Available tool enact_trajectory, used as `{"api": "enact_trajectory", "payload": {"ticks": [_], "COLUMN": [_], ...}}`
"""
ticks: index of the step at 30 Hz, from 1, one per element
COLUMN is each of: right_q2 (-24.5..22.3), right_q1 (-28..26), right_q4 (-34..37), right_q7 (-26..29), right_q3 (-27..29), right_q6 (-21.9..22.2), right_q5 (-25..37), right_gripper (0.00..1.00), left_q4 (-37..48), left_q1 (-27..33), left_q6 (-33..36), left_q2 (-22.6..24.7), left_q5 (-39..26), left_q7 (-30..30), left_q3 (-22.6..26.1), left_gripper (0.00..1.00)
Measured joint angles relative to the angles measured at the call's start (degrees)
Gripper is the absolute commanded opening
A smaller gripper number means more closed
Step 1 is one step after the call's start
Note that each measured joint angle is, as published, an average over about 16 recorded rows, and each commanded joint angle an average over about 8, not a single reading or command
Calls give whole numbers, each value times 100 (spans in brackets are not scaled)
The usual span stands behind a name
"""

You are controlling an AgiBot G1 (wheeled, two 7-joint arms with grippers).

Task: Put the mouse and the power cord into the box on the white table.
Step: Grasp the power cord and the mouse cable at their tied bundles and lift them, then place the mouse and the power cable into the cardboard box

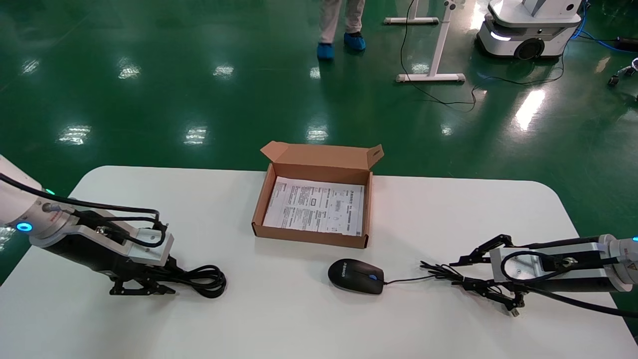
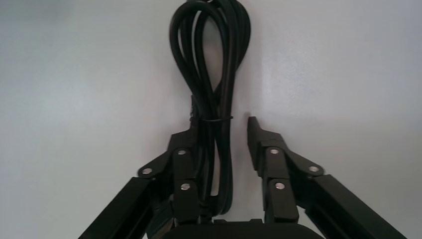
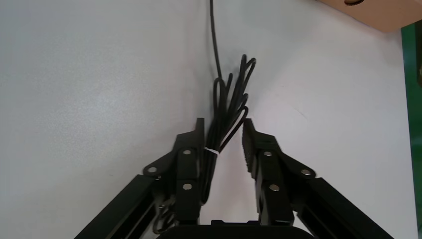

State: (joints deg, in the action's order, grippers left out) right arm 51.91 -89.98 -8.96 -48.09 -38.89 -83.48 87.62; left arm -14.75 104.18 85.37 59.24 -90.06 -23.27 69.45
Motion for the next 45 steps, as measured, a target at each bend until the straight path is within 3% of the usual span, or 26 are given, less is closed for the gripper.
{"api": "enact_trajectory", "payload": {"ticks": [15, 21, 28, 36, 45], "right_q2": [-17, -13, 104, 520, 1362], "right_q1": [-195, -624, -1296, -1666, -1410], "right_q4": [-6, -42, -149, -235, -71], "right_q7": [97, 331, 711, 897, 714], "right_q3": [98, 275, 532, 703, 713], "right_q6": [-45, -174, -300, -99, 537], "right_q5": [-138, -388, -754, -1002, -1033], "right_gripper": [0, 0, 0, 0, 0], "left_q4": [-84, -185, -312, -404, -214], "left_q1": [223, 617, 1068, 1273, 1348], "left_q6": [61, 19, -338, -997, -1427], "left_q2": [-52, -214, -481, -555, -316], "left_q5": [-62, 118, 770, 1763, 2372], "left_q7": [-51, -159, -385, -843, -1511], "left_q3": [23, -148, -677, -1438, -1910], "left_gripper": [0, 0, 0, 0, 0]}}
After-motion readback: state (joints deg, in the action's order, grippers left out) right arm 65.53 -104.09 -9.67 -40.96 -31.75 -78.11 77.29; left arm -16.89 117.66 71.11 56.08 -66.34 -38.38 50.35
